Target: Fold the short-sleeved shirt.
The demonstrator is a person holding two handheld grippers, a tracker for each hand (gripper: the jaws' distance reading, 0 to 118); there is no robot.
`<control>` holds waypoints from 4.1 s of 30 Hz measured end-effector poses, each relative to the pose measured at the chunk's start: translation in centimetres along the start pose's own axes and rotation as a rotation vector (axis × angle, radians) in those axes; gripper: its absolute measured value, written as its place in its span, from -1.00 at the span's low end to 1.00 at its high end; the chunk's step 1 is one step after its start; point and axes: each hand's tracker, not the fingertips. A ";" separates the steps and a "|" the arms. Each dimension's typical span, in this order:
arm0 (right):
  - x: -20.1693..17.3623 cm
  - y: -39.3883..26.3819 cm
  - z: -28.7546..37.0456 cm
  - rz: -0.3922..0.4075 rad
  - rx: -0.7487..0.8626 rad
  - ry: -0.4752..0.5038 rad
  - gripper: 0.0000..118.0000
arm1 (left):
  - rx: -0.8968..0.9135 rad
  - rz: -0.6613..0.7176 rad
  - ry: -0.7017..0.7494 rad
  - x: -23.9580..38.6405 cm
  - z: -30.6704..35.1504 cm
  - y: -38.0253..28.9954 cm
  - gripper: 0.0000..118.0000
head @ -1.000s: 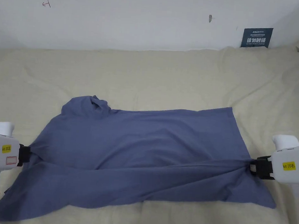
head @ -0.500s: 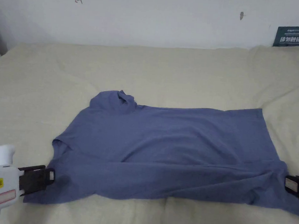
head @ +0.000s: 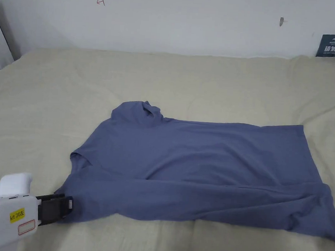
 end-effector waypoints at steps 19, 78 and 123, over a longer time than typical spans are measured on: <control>3.6 1.0 -3.4 -0.068 -0.044 0.034 0.63 | -0.086 -0.102 0.073 3.4 -1.1 1.0 -0.89; 2.1 10.2 -1.5 -0.016 0.042 -0.072 -1.00 | 0.058 -0.058 -0.160 5.1 4.2 6.7 -1.00; 4.4 23.5 -21.4 0.009 -0.294 -0.243 -0.97 | -0.242 -0.025 -0.076 7.4 -18.6 21.3 0.69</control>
